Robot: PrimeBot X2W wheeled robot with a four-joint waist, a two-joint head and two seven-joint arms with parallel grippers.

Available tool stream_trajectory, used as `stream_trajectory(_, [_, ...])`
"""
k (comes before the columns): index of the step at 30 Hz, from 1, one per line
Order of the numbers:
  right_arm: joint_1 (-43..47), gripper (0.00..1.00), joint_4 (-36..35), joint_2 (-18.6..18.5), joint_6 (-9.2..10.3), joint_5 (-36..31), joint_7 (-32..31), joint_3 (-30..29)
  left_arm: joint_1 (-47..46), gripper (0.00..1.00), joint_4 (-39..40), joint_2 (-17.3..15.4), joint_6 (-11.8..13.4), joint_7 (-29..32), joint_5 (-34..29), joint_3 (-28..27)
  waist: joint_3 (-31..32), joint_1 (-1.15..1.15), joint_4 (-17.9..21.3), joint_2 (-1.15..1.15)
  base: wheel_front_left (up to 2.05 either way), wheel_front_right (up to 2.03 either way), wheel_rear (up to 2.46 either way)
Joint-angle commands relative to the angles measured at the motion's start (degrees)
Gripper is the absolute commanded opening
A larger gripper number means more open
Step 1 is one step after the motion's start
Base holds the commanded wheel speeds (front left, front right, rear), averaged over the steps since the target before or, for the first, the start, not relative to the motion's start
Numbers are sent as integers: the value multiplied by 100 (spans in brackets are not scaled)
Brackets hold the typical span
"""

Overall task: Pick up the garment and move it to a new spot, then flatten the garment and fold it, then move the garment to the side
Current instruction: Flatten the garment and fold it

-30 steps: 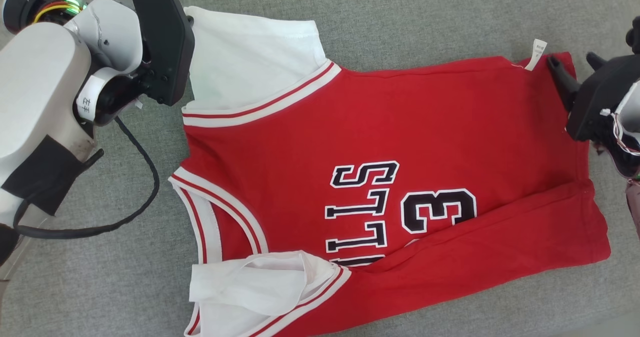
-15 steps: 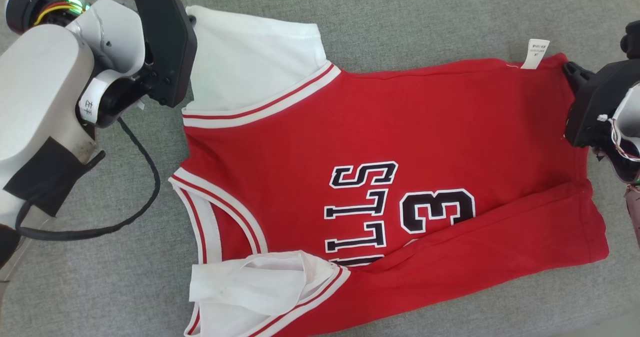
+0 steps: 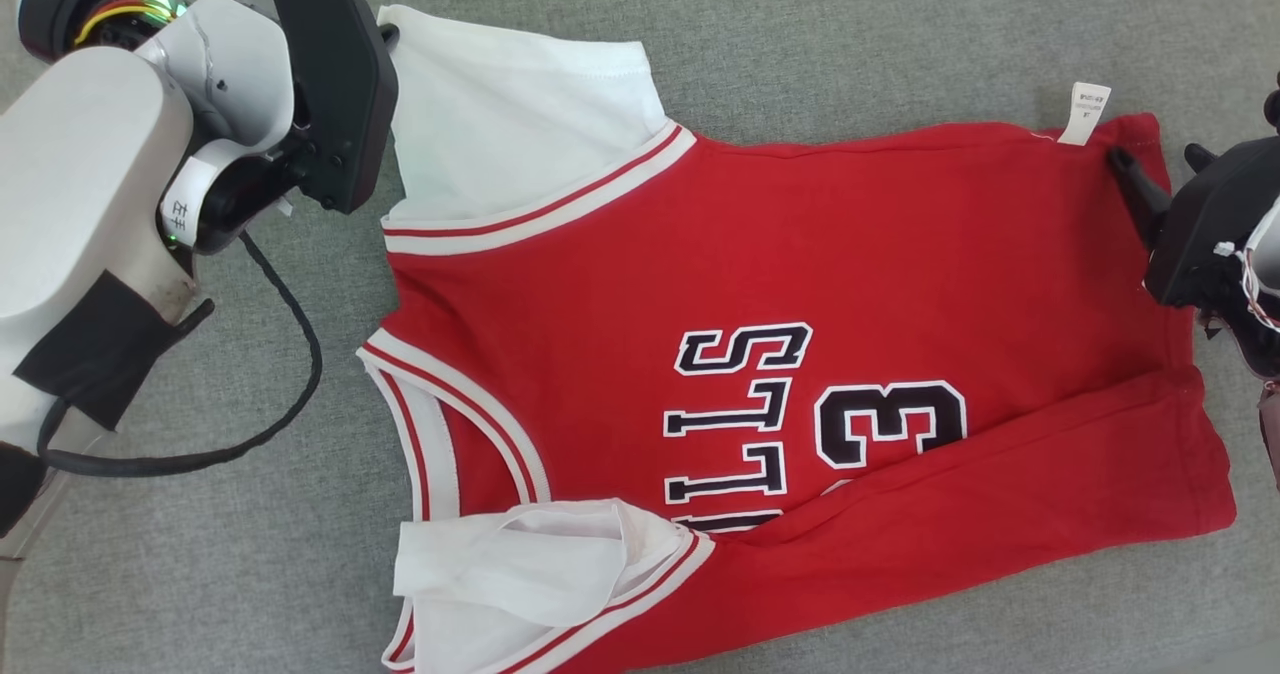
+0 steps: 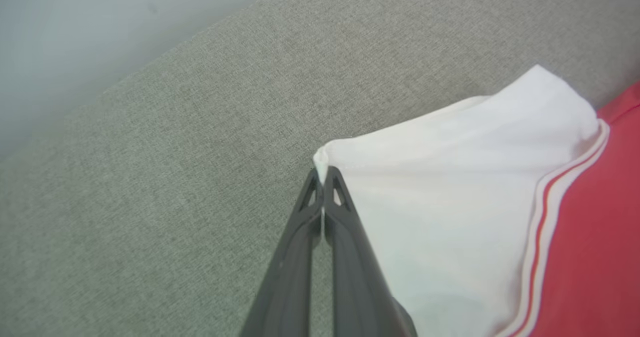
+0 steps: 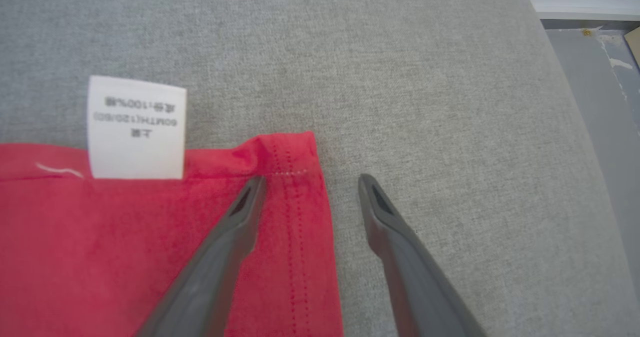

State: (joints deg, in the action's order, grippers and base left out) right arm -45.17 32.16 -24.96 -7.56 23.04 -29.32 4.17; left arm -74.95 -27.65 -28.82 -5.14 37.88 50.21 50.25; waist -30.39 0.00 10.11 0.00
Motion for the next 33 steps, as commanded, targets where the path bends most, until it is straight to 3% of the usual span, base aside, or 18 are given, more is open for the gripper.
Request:
stream_trajectory(1, [73, 49, 30, 41, 12, -29, -36, -12, -26, 0, -21, 4, -25, -5, 52, 7, -6, 0, -12, 0, 0, 0, 0])
stream_trajectory(2, [77, 37, 38, 41, 12, -22, -28, -8, -29, 0, -24, 10, -21, -4, 54, 12, -9, 0, -19, 0, 0, 0, 0])
stream_trajectory(4, [79, 0, 35, 19, 12, -9, -12, 27, -38, 0, -28, 13, -19, -12, 55, 23, -13, 0, -29, 0, 0, 0, 0])
stream_trajectory(22, [-476, 0, -102, -326, 12, 204, 983, 119, -543, 0, 32, -81, -180, -1210, -307, -72, 26, 0, -129, 0, 0, 0, 0])
stream_trajectory(29, [-447, 0, -14, -489, 12, 293, 1531, 199, -454, 0, 194, -106, -223, -1662, -63, -204, 116, 0, -234, 0, 0, 0, 0])
stream_trajectory(33, [-61, 0, -3, -641, 13, 452, 2030, 331, -3, 0, 718, -326, -223, -1945, 178, -299, 213, 0, -330, 0, 0, 0, 0])
